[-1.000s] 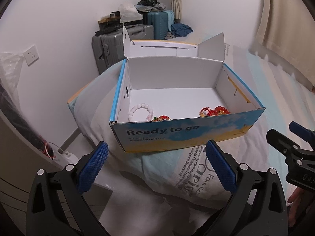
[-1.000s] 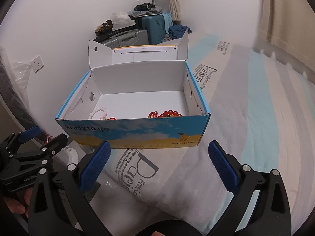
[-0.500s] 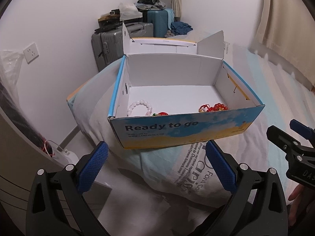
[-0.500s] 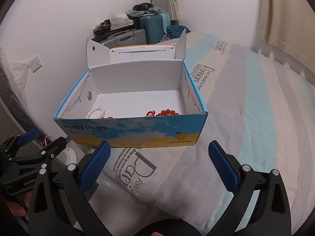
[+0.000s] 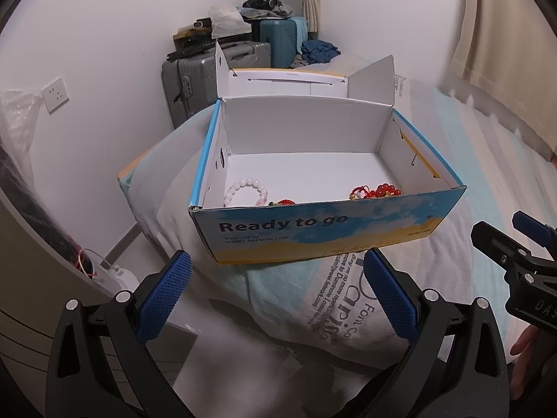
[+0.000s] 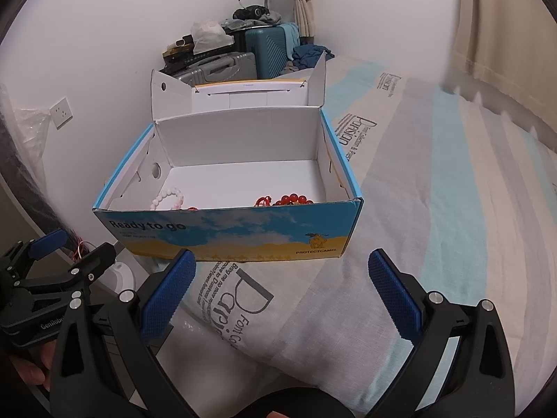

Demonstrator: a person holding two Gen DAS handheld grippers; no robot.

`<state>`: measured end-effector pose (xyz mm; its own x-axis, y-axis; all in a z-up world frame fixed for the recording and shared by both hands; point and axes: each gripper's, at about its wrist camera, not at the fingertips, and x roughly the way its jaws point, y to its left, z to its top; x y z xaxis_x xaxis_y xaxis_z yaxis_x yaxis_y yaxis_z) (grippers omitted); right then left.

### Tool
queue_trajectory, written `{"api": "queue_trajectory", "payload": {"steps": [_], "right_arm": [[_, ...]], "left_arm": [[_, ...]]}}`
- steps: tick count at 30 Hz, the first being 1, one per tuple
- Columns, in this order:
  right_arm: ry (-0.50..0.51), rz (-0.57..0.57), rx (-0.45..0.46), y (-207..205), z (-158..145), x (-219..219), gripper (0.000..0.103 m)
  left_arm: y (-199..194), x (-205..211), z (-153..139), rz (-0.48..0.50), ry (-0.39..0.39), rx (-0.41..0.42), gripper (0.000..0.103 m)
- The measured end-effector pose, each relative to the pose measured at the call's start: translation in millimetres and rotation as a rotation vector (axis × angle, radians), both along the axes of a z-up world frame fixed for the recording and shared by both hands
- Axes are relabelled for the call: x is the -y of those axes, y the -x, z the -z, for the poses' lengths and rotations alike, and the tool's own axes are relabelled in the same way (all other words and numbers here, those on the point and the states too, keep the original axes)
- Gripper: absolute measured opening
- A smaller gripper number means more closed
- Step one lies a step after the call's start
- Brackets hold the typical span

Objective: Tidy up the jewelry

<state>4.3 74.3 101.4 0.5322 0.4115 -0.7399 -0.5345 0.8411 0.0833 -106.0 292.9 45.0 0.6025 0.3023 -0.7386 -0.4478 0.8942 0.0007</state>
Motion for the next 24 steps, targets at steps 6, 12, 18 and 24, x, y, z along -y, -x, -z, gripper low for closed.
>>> {"api": "queue_trajectory", "payload": {"steps": [6,12,18,24], "right_arm": [[0.0,-0.001,0.006,0.5,-1.9,1.2,0.096],[-0.001,0.001,0.007,-0.1,-3.7,3.0,0.096],[0.0,0.0,0.006,-0.1,-3.4,2.3,0.096],[0.003,-0.002,0.006,0.0,-4.2,1.9,0.096]], "left_arm": [[-1.2,1.7,-2.5,0.003,-0.005,0.005,0.097],[-2.8,2.6,-3.3,0.0,-0.004,-0.008,0.097],[-4.7,0.3,-4.4,-0.006,0.029,-0.001,0.097],[-6.6,-0.8,-1.4,-0.012,0.065,-0.005,0.097]]}}
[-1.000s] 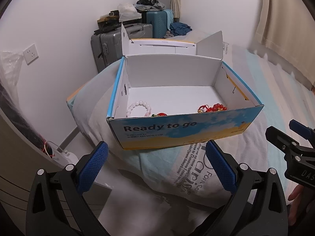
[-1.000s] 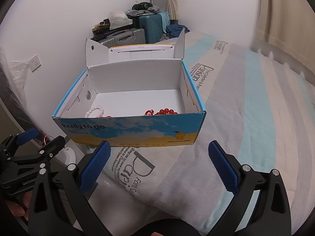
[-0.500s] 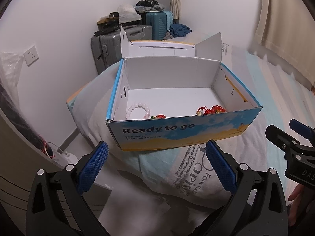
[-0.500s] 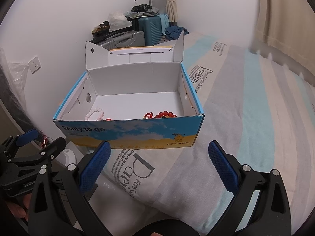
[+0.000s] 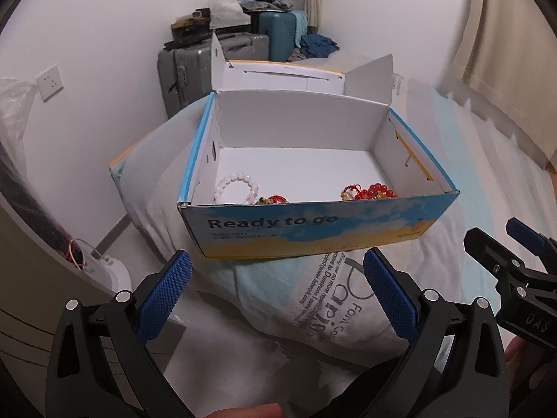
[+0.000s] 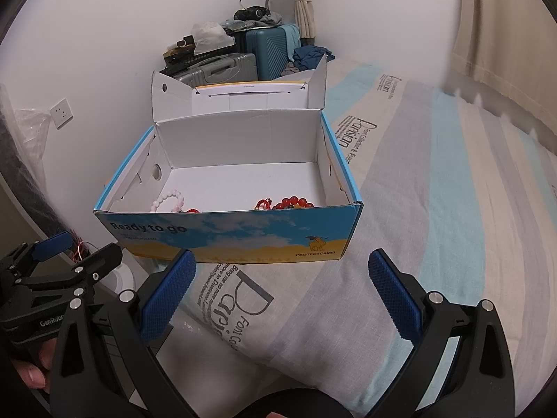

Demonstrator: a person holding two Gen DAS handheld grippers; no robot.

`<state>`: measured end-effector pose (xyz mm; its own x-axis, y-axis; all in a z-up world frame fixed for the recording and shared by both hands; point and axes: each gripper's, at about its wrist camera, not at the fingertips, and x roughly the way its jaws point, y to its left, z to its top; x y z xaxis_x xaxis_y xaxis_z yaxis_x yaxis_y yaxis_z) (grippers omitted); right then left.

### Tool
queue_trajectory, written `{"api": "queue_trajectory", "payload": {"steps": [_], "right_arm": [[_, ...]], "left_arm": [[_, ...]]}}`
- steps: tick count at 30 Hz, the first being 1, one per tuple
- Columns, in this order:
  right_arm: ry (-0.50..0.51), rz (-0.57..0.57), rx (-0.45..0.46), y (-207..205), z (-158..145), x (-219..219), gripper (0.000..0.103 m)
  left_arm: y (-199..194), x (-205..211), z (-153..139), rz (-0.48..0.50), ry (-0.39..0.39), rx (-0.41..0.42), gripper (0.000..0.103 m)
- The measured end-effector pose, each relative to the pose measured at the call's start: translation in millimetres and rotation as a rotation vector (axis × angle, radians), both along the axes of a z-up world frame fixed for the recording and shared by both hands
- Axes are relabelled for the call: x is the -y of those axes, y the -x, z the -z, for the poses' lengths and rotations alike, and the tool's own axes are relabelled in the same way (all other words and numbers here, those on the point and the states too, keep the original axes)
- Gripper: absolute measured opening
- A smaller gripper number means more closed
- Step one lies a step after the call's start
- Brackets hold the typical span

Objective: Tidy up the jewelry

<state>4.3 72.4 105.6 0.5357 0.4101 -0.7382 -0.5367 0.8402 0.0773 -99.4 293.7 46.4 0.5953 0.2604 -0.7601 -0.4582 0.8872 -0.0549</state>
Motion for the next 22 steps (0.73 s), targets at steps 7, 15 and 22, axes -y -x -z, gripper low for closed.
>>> {"api": "queue_trajectory", "payload": {"steps": [7,15,22], "right_arm": [[0.0,-0.001,0.002,-0.3,-1.3,0.7,0.096],[-0.001,-0.006,0.002,-0.5,-2.5,0.8,0.096],[0.0,-0.006,0.003,-0.4,-2.7,0.7,0.096]], "left_arm": [[0.4,3.9,-0.1,-0.005,-0.024,0.007,0.097],[0.1,7.1,-3.9,-0.002,-0.081,0.004,0.097],[-0.1,4.2,-5.0,-0.012,-0.086,0.0,0.097]]}}
